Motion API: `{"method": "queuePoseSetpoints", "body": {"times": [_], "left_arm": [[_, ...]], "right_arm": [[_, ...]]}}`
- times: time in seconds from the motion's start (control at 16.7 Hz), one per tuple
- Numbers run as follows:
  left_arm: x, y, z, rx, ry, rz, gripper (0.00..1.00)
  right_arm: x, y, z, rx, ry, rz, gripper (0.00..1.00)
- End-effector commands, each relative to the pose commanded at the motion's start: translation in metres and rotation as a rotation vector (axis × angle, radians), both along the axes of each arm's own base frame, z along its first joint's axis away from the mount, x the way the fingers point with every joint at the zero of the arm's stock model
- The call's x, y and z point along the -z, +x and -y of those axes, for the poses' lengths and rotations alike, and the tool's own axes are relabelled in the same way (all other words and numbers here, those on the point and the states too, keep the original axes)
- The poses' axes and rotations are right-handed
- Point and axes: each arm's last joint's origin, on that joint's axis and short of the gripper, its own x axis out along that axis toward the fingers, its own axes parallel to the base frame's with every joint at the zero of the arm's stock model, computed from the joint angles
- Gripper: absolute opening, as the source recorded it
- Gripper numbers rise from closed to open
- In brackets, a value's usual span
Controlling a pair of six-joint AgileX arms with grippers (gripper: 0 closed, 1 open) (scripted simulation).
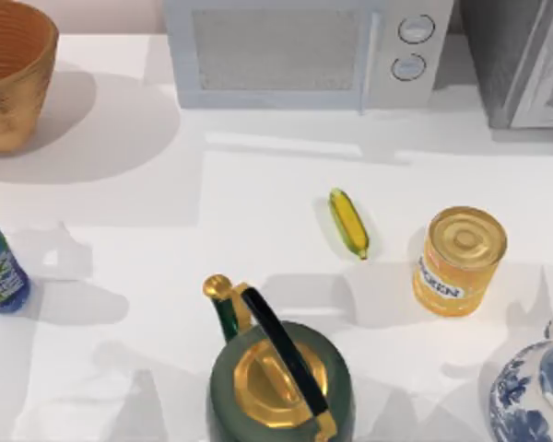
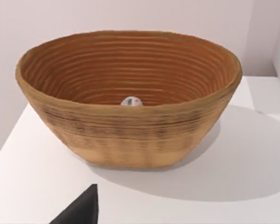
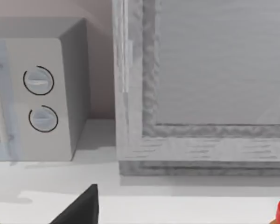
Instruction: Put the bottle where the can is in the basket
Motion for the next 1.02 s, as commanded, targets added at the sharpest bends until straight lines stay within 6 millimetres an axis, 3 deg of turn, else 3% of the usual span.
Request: {"method": "queuePoseSetpoints", "body": {"times": [0.24, 0.48, 0.72, 1.02], "left_arm": [[-0.053, 0.059, -0.011, 0.003, 0.0, -0.181, 1.0], [-0.078, 0.144, -0.027, 0.024, -0.009, -0.378, 1.0], [-0.065, 0.232, -0.046, 0.052, -0.027, -0.572, 1.0], [-0.008, 0.318, -0.071, 0.084, -0.061, -0.783, 1.0]], "right_arm": [[0.0, 0.0, 0.0, 0.0, 0.0, 0.0, 1.0], [0.0, 0.0, 0.0, 0.0, 0.0, 0.0, 1.0], [0.0, 0.0, 0.0, 0.0, 0.0, 0.0, 1.0], [0.0, 0.0, 0.0, 0.0, 0.0, 0.0, 1.0]]}}
